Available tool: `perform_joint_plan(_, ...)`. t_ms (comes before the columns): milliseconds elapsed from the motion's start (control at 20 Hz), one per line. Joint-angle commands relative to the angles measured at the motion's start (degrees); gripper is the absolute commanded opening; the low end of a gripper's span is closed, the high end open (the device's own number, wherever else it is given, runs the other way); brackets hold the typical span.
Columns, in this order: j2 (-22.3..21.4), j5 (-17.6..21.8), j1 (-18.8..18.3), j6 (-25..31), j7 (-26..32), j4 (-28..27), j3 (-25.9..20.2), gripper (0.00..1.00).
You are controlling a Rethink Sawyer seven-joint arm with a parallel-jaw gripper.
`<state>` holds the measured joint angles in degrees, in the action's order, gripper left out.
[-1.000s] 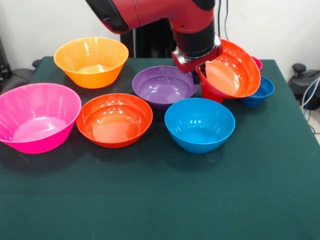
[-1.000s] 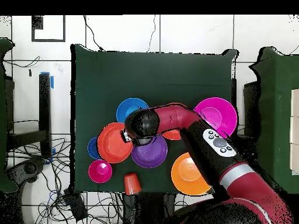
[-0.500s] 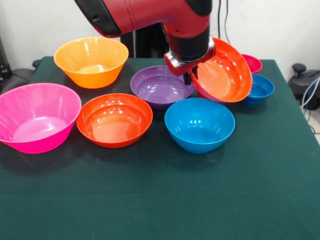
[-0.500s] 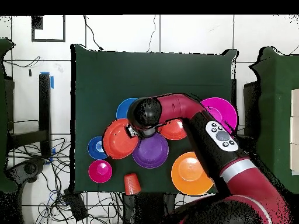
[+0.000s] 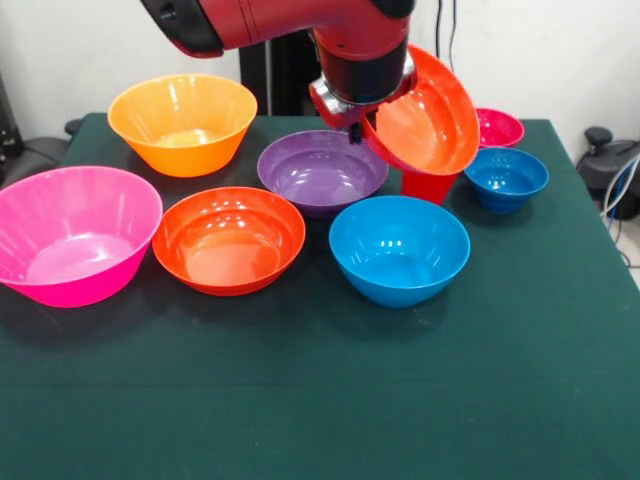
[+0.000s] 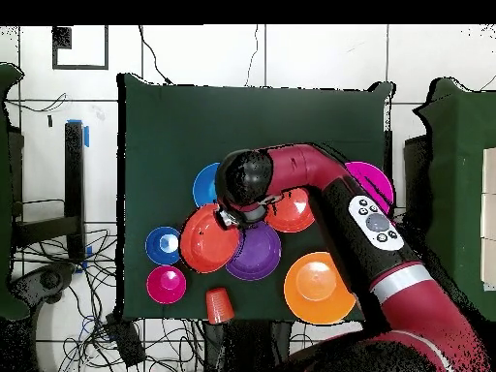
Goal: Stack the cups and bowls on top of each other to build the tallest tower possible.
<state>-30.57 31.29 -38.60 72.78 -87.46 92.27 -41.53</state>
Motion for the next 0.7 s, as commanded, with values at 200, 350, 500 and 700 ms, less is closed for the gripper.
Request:
perform_joint_plan(200,1.7,2.7,-0.1,13.5,22.4,-6.6,-3.4,0.00)
perform_joint_plan(350,3.0,2.7,-0.6,15.3,23.3,-7.7,-4.2,0.00)
perform_joint_plan(500,5.3,3.1,-0.8,16.9,25.1,-9.6,-4.8,0.00)
perform_joint_plan(700,8.6,3.8,-0.6,18.7,28.1,-13.0,-5.3,0.00)
